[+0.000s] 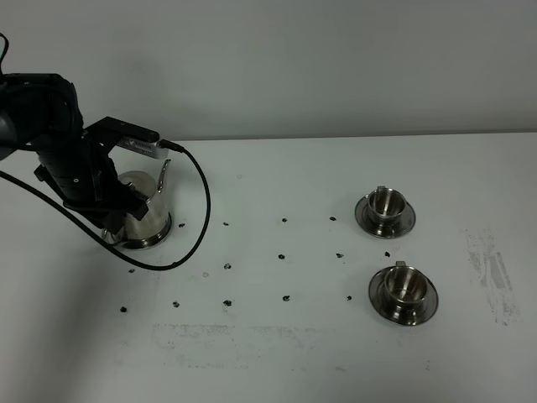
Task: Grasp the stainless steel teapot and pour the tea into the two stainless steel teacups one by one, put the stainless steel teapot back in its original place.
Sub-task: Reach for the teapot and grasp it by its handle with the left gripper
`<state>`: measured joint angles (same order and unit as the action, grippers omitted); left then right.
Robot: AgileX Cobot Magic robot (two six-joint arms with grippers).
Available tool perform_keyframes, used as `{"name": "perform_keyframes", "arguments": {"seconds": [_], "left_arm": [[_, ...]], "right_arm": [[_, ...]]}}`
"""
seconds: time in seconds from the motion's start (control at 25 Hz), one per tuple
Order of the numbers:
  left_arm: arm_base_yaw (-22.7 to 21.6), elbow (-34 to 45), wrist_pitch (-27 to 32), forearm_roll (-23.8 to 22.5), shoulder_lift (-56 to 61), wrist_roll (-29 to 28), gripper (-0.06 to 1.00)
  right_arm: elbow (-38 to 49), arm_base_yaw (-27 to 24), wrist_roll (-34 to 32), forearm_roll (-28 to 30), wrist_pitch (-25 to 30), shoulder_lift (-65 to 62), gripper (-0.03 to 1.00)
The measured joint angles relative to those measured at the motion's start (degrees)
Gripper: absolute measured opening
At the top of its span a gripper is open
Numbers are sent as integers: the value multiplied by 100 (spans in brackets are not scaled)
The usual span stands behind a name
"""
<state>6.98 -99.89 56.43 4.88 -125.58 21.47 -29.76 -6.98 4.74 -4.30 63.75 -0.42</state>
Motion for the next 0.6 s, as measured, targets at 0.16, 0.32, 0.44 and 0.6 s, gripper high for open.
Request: {"name": "perform_keyframes", "arguments": {"seconds": [0.16,0.32,0.44,0.6], "left_arm": [[0,0,-5,-14,0,93,23],[0,0,-11,-14,0,239,23],[0,0,-20,-21,34,374,23],[0,0,-43,-34,132,505,23]], "right_arm": [[0,0,0,0,0,0,29],[0,0,0,0,0,0,29],[0,0,0,0,0,0,29],[0,0,0,0,0,0,29]]}}
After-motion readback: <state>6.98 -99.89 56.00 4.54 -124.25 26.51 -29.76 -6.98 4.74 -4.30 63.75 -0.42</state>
